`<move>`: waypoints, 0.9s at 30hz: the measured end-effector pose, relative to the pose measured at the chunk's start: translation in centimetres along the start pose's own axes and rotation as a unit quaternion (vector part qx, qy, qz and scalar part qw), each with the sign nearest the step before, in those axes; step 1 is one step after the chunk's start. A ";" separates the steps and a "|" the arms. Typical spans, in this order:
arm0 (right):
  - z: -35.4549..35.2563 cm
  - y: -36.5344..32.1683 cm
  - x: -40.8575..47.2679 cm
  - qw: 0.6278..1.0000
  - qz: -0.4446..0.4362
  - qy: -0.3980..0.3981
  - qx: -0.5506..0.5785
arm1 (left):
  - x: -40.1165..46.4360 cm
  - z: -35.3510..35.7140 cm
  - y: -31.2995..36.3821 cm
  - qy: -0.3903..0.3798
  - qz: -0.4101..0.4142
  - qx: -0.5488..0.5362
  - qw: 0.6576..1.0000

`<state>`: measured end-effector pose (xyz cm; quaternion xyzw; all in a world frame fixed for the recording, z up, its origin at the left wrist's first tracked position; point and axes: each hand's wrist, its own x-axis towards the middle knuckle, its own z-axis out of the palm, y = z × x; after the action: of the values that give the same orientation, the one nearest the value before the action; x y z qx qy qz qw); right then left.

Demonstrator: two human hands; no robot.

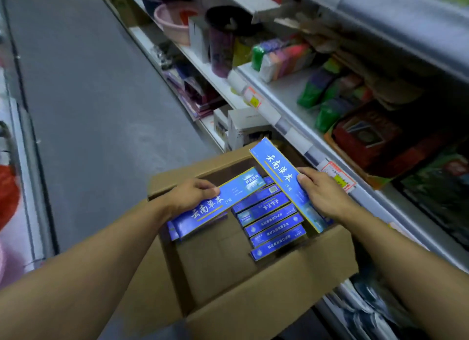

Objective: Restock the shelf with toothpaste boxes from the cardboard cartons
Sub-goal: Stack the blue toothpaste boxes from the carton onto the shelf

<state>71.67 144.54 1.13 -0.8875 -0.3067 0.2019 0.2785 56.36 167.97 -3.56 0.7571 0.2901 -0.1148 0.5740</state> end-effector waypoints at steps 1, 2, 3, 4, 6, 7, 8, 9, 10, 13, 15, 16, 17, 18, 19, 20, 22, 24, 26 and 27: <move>-0.8 -0.7 -0.8 1.000 0.002 0.014 -0.003 | -0.7 -0.4 0.9 0.002 0.018 0.014 1.000; -1.7 -1.5 -1.7 1.000 0.004 0.027 -0.007 | -1.4 -0.7 1.8 0.001 0.036 0.031 0.999; -2.6 -2.1 -2.6 0.999 0.004 0.039 -0.008 | -2.1 -1.0 2.7 -0.003 0.052 0.045 0.998; -3.5 -2.7 -3.6 0.999 0.001 0.051 -0.009 | -2.8 -1.3 3.6 -0.011 0.068 0.060 0.996; -5.5 -3.8 -5.6 0.997 0.003 0.076 -0.016 | -4.3 -1.8 5.4 -0.024 0.096 0.098 0.990; -6.7 -4.4 -6.8 0.996 0.006 0.091 -0.023 | -5.1 -2.1 6.5 -0.031 0.109 0.114 0.987; -7.8 -5.0 -7.8 0.994 0.009 0.101 -0.032 | -5.6 -2.2 7.6 -0.038 0.119 0.125 0.984; -9.0 -5.4 -8.9 0.993 0.012 0.108 -0.042 | -6.1 -2.3 8.6 -0.047 0.131 0.138 0.981; -10.2 -5.8 -10.0 0.992 0.014 0.116 -0.054 | -6.7 -2.3 9.9 -0.057 0.145 0.157 0.975; -13.9 -6.6 -13.6 0.985 0.034 0.147 -0.082 | -8.7 -1.6 14.0 -0.082 0.192 0.205 0.956; -16.2 -6.8 -15.9 0.979 0.040 0.175 -0.096 | -9.9 -0.6 16.8 -0.094 0.223 0.216 0.946; -17.2 -6.9 -17.1 0.976 0.047 0.188 -0.100 | -10.4 0.0 18.1 -0.101 0.237 0.216 0.942; -18.2 -6.9 -18.2 0.973 0.056 0.199 -0.104 | -10.9 0.5 19.3 -0.109 0.249 0.218 0.937; -19.2 -6.9 -19.3 0.970 0.066 0.208 -0.111 | -11.3 1.2 20.4 -0.115 0.262 0.224 0.932; -20.0 -6.7 -20.3 0.966 0.075 0.217 -0.118 | -11.6 1.8 21.5 -0.117 0.275 0.233 0.925; -20.8 -6.6 -21.3 0.963 0.085 0.226 -0.123 | -11.9 2.5 22.6 -0.117 0.290 0.238 0.920; -22.3 -6.2 -23.3 0.955 0.106 0.245 -0.130 | -12.6 3.9 24.6 -0.128 0.311 0.239 0.911; -23.7 -5.7 -25.3 0.947 0.125 0.262 -0.139 | -13.1 5.4 26.4 -0.143 0.328 0.244 0.901; -25.0 -5.2 -27.3 0.939 0.148 0.275 -0.141 | -13.7 7.0 28.2 -0.157 0.337 0.257 0.892; -25.7 -4.8 -28.3 0.935 0.161 0.284 -0.141 | -14.0 7.7 29.1 -0.166 0.342 0.263 0.887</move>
<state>62.55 119.54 29.01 -0.9755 -0.0929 -0.0614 0.1897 62.96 151.41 24.45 0.9025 -0.1266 -0.1073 0.3975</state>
